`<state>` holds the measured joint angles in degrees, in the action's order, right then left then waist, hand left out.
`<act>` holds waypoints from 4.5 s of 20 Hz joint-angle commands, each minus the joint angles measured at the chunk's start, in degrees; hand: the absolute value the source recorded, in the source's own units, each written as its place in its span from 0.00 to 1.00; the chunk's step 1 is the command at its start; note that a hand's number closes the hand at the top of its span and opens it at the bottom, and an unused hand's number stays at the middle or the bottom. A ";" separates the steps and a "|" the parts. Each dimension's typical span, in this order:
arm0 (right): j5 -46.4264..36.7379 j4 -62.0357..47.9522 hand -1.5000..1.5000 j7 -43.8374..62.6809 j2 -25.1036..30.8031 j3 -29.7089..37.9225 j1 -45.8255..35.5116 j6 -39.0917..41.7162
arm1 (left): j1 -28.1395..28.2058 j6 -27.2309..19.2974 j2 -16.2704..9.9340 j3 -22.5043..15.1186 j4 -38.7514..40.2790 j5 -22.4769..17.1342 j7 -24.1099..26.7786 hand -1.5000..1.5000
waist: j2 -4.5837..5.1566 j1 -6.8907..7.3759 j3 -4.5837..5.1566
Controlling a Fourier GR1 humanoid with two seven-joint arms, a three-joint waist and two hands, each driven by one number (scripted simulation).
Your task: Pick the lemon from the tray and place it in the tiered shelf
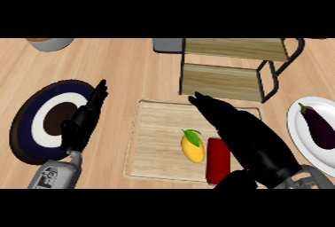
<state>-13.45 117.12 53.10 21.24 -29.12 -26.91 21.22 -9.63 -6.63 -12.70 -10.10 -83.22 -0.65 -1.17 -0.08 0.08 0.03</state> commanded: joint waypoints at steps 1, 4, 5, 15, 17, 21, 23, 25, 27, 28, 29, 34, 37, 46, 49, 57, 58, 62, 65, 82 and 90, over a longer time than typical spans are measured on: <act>-8.04 -3.19 0.00 -0.96 -4.44 -3.29 1.33 -0.61 | -0.60 -2.32 3.74 -0.72 2.32 2.80 1.37 0.50 | 0.08 -0.02 -0.02; -8.52 -2.94 0.00 -2.17 -4.60 -0.59 3.63 2.05 | 2.59 3.17 0.12 2.24 -0.47 0.13 2.20 0.50 | 0.05 0.10 -0.02; -7.66 -0.58 0.00 0.26 -5.49 0.28 3.44 3.00 | -5.03 1.64 1.49 3.49 4.27 1.51 -0.11 0.50 | 0.07 -0.21 -0.01; -17.29 -4.50 0.00 -3.25 -11.69 -2.99 8.16 3.24 | -2.70 2.89 3.48 3.29 0.08 3.78 -3.32 0.50 | 0.04 -0.09 -0.03; -14.25 -4.87 0.00 -6.01 -9.36 3.88 6.77 7.06 | -1.97 5.13 1.92 5.65 0.77 2.55 -0.73 0.50 | 0.06 -0.05 -0.02; -20.87 -3.82 0.00 -3.49 -13.29 -3.20 10.46 5.01 | -5.22 3.75 4.61 4.80 4.36 4.82 -1.93 0.50 | 0.06 -0.26 -0.02; -19.85 -5.01 0.00 -2.98 -14.47 -1.13 9.21 8.39 | 0.62 5.02 3.92 5.85 1.05 3.76 0.95 0.50 | 0.04 -0.02 -0.02; -21.30 -10.39 0.00 -7.42 -15.20 2.38 6.97 7.65 | 0.10 4.95 4.33 5.77 2.36 5.31 2.02 0.50 | 0.07 0.04 -0.02; -21.00 -5.88 0.00 -5.62 -13.70 1.61 9.62 10.89 | -2.00 4.06 5.38 5.07 0.30 5.98 -2.88 0.50 | 0.03 -0.09 -0.03; -22.91 -9.76 0.00 -5.44 -16.97 0.82 6.68 9.86 | -1.71 2.81 6.85 5.00 2.32 6.82 0.55 0.50 | 0.06 -0.01 -0.02; -25.51 -5.52 0.00 -5.63 -15.89 -2.47 12.21 8.11 | -1.03 4.12 6.00 6.03 4.44 6.40 3.03 0.50 | 0.04 -0.15 -0.02; -26.84 -9.54 0.00 -11.68 -14.42 1.14 12.47 9.41 | -0.03 5.73 5.18 7.14 1.05 6.25 0.22 0.50 | 0.06 -0.10 -0.02; -30.28 -10.64 0.00 -14.73 -14.54 0.28 14.79 6.20 | 0.11 7.00 5.44 6.54 -1.43 6.26 -1.91 0.50 | 0.05 -0.10 -0.03; -34.11 -17.35 0.00 -16.23 -19.91 2.49 12.08 7.21 | 0.55 6.22 7.34 6.07 -1.93 9.18 -2.25 0.50 | 0.05 -0.04 -0.03; -36.15 -22.36 0.00 -17.91 -21.16 -0.87 13.13 2.40 | 0.78 5.66 8.26 6.02 -2.70 9.07 -2.71 0.50 | 0.05 0.00 -0.03; -36.66 -23.06 0.00 -21.81 -20.51 3.51 13.31 6.03 | -1.19 5.73 9.15 6.95 -0.97 9.89 -2.71 0.50 | 0.06 -0.07 -0.03; -35.68 -28.57 0.00 -20.66 -21.19 3.31 8.30 3.77 | 4.25 5.03 9.85 4.96 -1.61 11.26 1.78 0.50 | 0.08 0.20 -0.02; -39.56 -26.01 1.00 -25.73 -17.05 -0.85 15.69 5.06 | -1.33 5.80 9.59 7.21 -1.03 9.43 -3.36 0.50 | 0.06 -0.07 -0.03; -41.28 -24.63 1.00 -30.27 -15.14 -0.08 14.99 3.17 | -2.14 8.20 6.98 10.01 0.66 7.87 -2.55 0.50 | 0.06 -0.05 -0.03; -34.44 -29.07 1.00 18.06 -21.21 -19.62 2.52 -31.20 | -1.08 6.61 10.27 6.07 -0.43 10.95 -1.75 0.50 | 0.14 2.72 -0.03; -40.97 -21.38 1.00 24.50 -21.21 -21.05 -7.62 -44.61 | -4.06 6.81 9.32 8.48 1.71 9.80 -2.23 0.50 | -0.40 1.41 0.06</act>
<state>-51.37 92.33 63.86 0.59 -47.45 -29.51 -15.44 -11.81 1.12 -3.43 -2.58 -82.18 9.01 -2.43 -0.14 2.39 0.04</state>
